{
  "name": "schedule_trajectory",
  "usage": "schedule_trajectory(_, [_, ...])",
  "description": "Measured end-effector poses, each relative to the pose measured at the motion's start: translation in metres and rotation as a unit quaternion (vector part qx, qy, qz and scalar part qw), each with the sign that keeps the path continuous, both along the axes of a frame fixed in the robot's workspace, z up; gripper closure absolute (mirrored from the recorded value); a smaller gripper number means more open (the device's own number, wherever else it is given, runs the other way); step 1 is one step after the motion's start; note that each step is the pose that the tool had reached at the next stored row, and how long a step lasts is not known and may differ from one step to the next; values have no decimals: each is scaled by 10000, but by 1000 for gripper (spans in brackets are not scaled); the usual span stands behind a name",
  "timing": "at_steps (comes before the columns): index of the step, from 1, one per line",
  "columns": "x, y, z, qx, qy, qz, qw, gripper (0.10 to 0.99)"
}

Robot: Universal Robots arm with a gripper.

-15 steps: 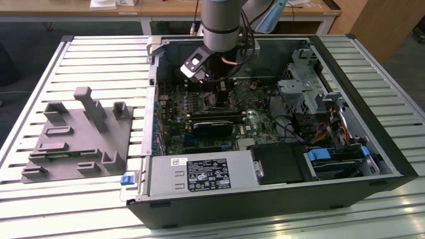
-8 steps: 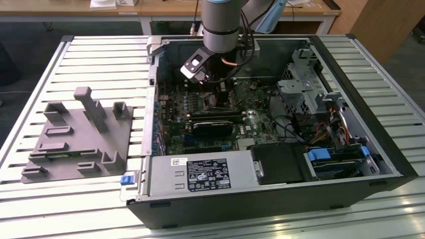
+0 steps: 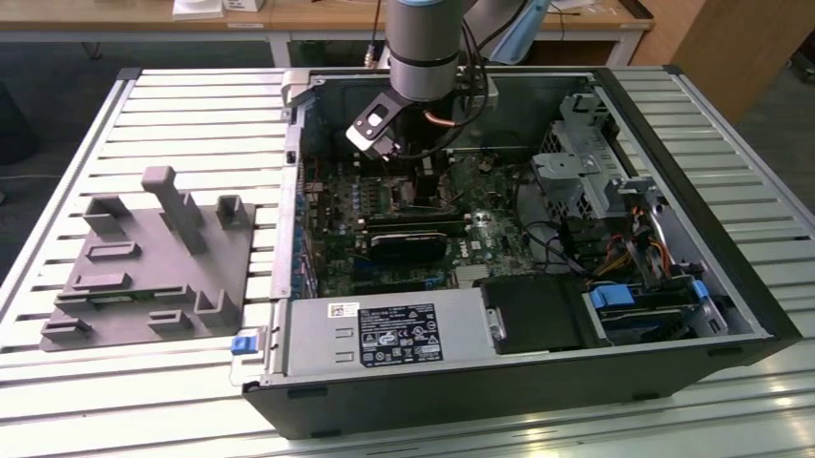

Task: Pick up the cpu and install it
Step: 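Place the cpu into insertion slot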

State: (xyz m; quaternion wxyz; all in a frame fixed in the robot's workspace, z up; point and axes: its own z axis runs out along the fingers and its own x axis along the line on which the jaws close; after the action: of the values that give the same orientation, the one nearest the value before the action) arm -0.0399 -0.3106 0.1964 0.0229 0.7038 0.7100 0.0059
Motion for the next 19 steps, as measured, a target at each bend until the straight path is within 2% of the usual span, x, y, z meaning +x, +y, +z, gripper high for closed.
schedule_trajectory(6, [0,-3,13,-1,0,-6,10000,553])
schedule_trajectory(19, [-1,-9,-32,-5,3,-22,10000,553])
